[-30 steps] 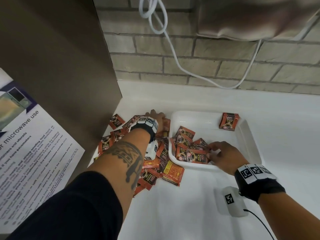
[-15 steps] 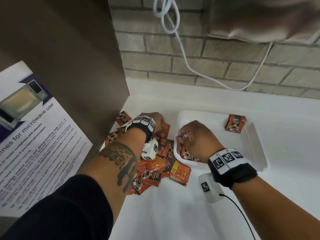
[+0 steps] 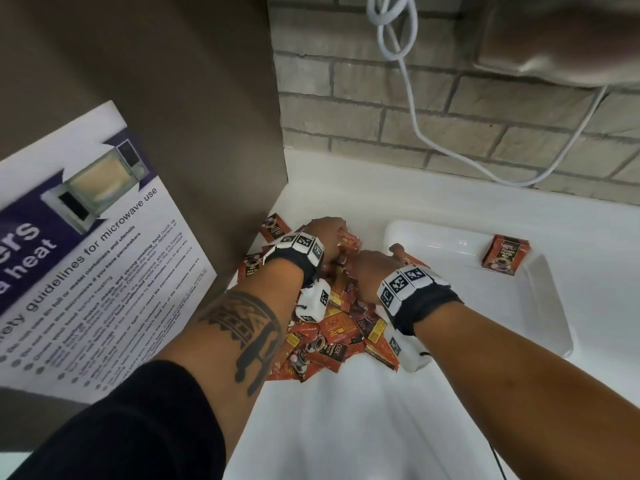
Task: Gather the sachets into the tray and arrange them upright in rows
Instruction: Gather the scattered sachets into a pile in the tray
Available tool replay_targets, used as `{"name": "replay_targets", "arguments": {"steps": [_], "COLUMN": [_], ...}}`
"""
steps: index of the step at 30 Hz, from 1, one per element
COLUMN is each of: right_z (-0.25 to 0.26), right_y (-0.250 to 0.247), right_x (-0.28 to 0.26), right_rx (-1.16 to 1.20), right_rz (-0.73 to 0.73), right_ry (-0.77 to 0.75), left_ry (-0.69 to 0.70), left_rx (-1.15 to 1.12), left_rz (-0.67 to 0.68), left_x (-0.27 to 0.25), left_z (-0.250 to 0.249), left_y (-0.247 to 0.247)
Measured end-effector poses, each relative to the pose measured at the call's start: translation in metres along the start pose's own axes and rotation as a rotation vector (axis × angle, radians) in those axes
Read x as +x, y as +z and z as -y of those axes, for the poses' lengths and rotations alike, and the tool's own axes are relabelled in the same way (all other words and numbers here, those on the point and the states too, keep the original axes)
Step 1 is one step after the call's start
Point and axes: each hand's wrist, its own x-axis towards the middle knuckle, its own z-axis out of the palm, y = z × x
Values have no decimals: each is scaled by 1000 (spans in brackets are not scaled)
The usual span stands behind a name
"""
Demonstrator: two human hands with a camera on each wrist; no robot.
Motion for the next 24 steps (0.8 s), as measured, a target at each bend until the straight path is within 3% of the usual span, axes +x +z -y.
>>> {"name": "replay_targets", "arguments": {"steps": [10, 13, 18, 20, 22, 24], "right_z": [-22, -31, -72, -95, -115, -130], "right_y": [-3, -8, -18, -12, 0, 14], "right_x": [-5, -13, -34, -43, -51, -57], "right_rx": [317, 607, 1086, 1245, 1240, 1041], "right_rz": [-143, -225, -493, -493, -443, -367], "right_ry": [-44, -68, -20, 15, 79, 142], "left_ry": [-55, -62, -67, -41, -4, 43], "left_rx": [-207, -259, -478, -558, -621, -648], "left_rz": [-177, -212, -355, -378, -360, -265], "left_x": [-12, -18, -27, -35, -43, -51], "left_z": [22, 25, 21, 10, -8, -32], "left_y": [-14, -27, -43, -46, -42, -31]}}
